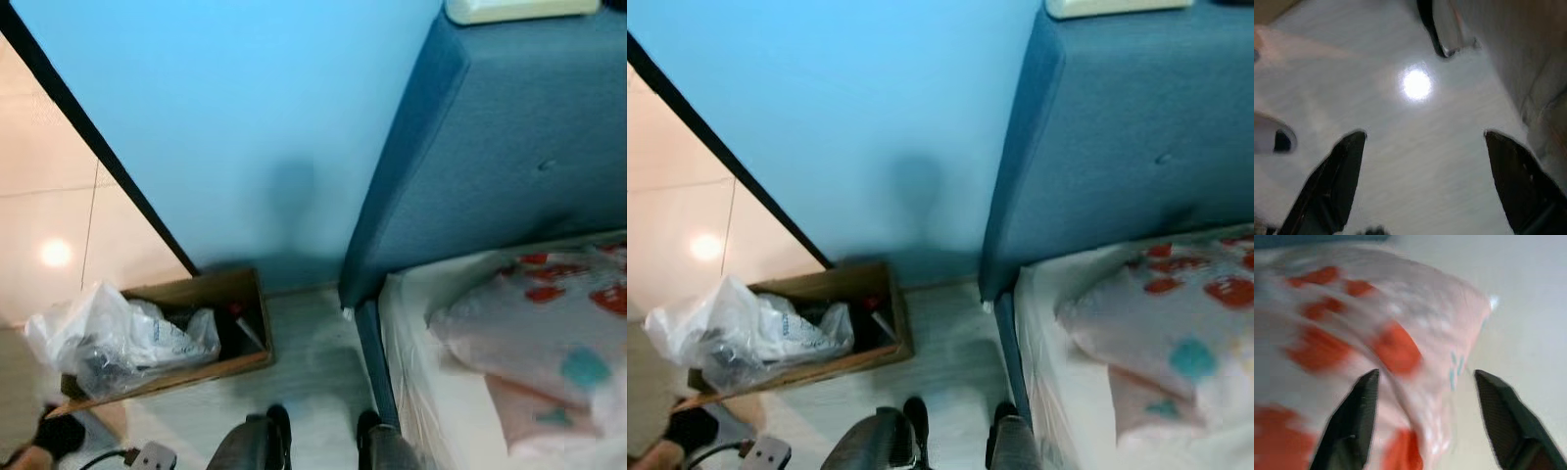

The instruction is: Clean up the room

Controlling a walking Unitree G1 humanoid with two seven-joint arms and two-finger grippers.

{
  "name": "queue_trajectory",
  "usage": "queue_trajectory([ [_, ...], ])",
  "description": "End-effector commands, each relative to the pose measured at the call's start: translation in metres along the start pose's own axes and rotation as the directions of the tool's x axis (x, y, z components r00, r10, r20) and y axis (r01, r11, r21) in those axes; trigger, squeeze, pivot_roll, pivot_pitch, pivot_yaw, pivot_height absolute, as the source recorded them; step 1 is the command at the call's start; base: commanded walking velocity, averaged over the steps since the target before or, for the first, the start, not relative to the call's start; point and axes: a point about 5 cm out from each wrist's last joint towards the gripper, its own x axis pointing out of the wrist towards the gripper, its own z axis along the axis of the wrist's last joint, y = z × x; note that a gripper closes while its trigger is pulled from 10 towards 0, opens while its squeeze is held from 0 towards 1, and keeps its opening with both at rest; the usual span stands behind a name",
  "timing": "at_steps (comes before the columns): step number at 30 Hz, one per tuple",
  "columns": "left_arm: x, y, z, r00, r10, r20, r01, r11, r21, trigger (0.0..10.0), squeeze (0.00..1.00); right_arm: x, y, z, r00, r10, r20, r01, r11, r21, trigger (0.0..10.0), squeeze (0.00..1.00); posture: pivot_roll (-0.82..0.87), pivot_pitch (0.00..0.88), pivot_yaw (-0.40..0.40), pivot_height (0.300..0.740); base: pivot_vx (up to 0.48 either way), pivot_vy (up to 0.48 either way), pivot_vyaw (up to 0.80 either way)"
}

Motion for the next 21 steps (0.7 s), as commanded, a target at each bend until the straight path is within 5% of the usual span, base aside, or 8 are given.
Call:
queue_trajectory([
  [1,-0.002,-0.004,-0.017,0.997,0.009,-0.077,-0.01,1.0,-0.02,10.0,0.0,0.0,-0.01,0.004,1.0,-0.014,-0.008,0.014,0.999,-0.046,10.0,1.0,0.04,0.193,0.013,0.74,0.0,0.0,0.0],
  [5,0.001,-0.002,-0.014,0.995,0.026,-0.091,-0.029,0.999,-0.025,10.0,0.0,-0.001,-0.004,0.016,1.0,-0.003,0.028,0.004,0.999,-0.034,10.0,1.0,0.02,0.146,0.016,0.74,0.0,0.0,0.0],
  [10,0.007,-0.002,-0.004,0.994,0.051,-0.098,-0.055,0.998,-0.04,10.0,0.0,-0.011,0.061,0.028,0.98,0.143,0.141,-0.15,0.988,0.04,10.0,1.0,0.0,0.083,0.011,0.74,0.0,0.0,0.0],
  [12,0.012,-0.003,0.009,0.995,0.068,-0.068,-0.073,0.994,-0.079,10.0,0.0,-0.027,0.118,0.016,0.947,0.279,0.16,-0.305,0.937,0.171,10.0,1.0,0.0,0.056,0.01,0.74,0.0,0.0,0.0],
  [13,0.012,-0.003,0.009,0.995,0.068,-0.068,-0.073,0.994,-0.079,10.0,0.0,-0.027,0.118,0.016,0.947,0.279,0.16,-0.305,0.937,0.171,10.0,1.0,0.0,0.056,0.01,0.74,0.0,0.0,0.0],
  [15,0.017,-0.004,0.023,0.996,0.08,-0.034,-0.083,0.99,-0.113,10.0,0.0,-0.045,0.16,0.001,0.917,0.368,0.151,-0.397,0.87,0.291,10.0,1.0,0.0,0.051,0.011,0.74,0.0,0.0,0.0],
  [20,0.019,-0.004,0.03,0.996,0.085,-0.019,-0.087,0.989,-0.12,10.0,0.0,-0.052,0.174,-0.005,0.907,0.397,0.143,-0.422,0.848,0.319,10.0,1.0,0.0,0.042,0.012,0.74,0.0,0.0,0.0],
  [21,0.024,-0.002,0.054,0.994,0.092,0.057,-0.081,0.982,-0.169,10.0,0.0,-0.075,0.209,-0.029,0.86,0.499,0.106,-0.5,0.782,0.373,10.0,0.0,0.0,0.001,0.016,0.74,0.0,0.0,0.0],
])
